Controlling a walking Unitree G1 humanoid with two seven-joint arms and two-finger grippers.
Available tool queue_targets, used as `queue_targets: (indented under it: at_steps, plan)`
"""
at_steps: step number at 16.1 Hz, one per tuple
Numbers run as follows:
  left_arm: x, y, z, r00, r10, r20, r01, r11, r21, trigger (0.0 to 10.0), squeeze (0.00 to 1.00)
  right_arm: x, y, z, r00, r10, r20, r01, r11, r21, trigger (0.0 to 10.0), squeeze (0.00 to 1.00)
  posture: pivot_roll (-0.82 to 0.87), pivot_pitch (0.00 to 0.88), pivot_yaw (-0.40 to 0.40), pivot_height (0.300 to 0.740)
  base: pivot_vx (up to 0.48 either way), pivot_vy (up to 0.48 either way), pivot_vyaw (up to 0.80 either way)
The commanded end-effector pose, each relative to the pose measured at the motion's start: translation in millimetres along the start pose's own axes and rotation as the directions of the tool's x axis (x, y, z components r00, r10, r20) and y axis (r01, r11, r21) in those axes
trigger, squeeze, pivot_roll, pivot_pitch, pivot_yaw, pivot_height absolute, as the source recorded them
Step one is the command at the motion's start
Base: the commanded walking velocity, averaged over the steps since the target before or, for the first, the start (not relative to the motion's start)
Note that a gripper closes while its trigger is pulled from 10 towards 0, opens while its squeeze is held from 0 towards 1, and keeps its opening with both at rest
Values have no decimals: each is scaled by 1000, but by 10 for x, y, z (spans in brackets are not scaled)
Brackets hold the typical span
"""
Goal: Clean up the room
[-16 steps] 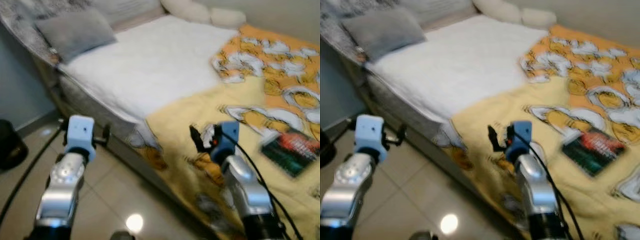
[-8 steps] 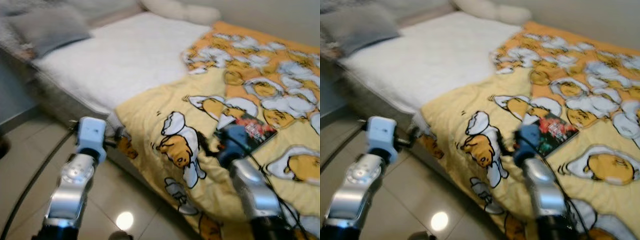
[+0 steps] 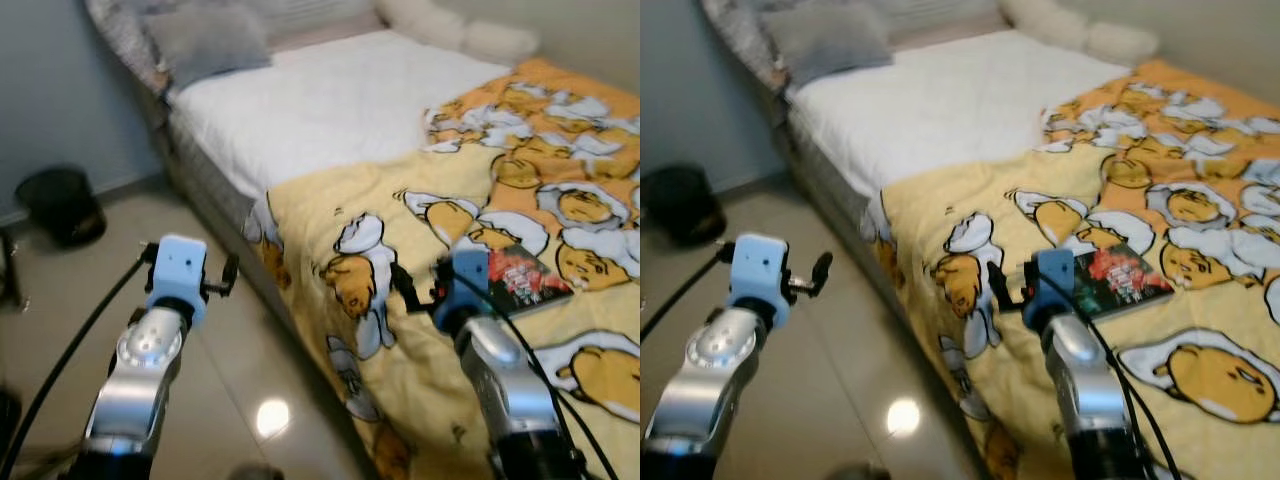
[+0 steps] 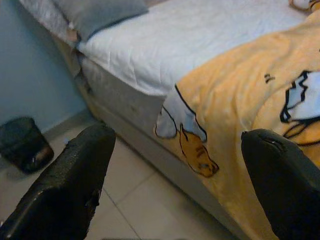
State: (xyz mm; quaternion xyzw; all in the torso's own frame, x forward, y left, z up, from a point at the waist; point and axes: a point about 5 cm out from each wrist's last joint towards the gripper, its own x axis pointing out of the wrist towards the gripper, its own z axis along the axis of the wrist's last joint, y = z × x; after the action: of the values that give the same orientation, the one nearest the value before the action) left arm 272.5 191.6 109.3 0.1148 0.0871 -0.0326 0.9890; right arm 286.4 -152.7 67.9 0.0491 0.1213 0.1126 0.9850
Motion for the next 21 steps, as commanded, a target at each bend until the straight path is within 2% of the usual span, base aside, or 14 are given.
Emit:
queue_targets:
  at_steps: [1, 2, 3, 4, 5, 6, 7, 10, 19, 21]
  plan:
    - [-7, 16, -5, 1000, 4, -5, -4, 1000, 2, 10000, 980, 4, 10, -10, 1000, -3, -18, 3, 1000, -1, 10000, 1000, 88, 0, -1, 740, 0, 0, 0]
    - [-8, 17, -17, 1000, 5, -11, -6, 1000, -10, 10000, 965, 6, 8, -16, 1000, -5, -24, 5, 1000, -5, 10000, 1000, 88, 0, -1, 740, 0, 0, 0]
    - [-6, 17, -16, 1000, 6, -13, -6, 1000, -12, 10000, 902, 7, 2, -12, 1000, -8, -24, 8, 1000, -5, 10000, 1000, 88, 0, -1, 740, 0, 0, 0]
    - [-6, 13, -13, 1000, 2, -10, -2, 1000, -15, 10000, 902, 8, -8, -15, 999, -17, -28, 17, 1000, -6, 10000, 1000, 88, 0, -1, 740, 0, 0, 0]
    - [-14, -23, -14, 999, -40, -9, 40, 999, -34, 10000, 937, 13, -20, -18, 999, -27, -33, 27, 1000, -8, 10000, 898, 88, 0, 0, 740, 0, 0, 0]
    - [-16, -35, -10, 999, -52, -6, 52, 998, -32, 10000, 933, 16, -26, -21, 999, -32, -38, 32, 999, -6, 10000, 208, 89, 0, 0, 740, 0, 0, 0]
    - [-18, -41, -5, 998, -55, -4, 55, 998, -27, 10000, 933, 19, -31, -27, 998, -39, -46, 38, 999, -5, 10000, 0, 89, 0, 0, 740, 0, 0, 0]
    - [-18, -55, 6, 997, -83, 5, 83, 996, -43, 10000, 937, 29, -50, -57, 995, -57, -82, 59, 998, 22, 10000, 0, 89, 0, -1, 740, 80, 0, 0]
    - [-17, -56, 8, 995, -96, 4, 96, 995, -39, 10000, 933, 37, -36, -39, 995, -51, -82, 51, 999, -5, 10000, 0, 89, 0, -1, 740, 317, 0, 0]
    - [-17, -54, 7, 995, -96, 4, 97, 995, -38, 10000, 929, 44, -1, -48, 995, -27, -92, 30, 999, 38, 10000, 0, 89, 0, -1, 740, 328, 0, -800]
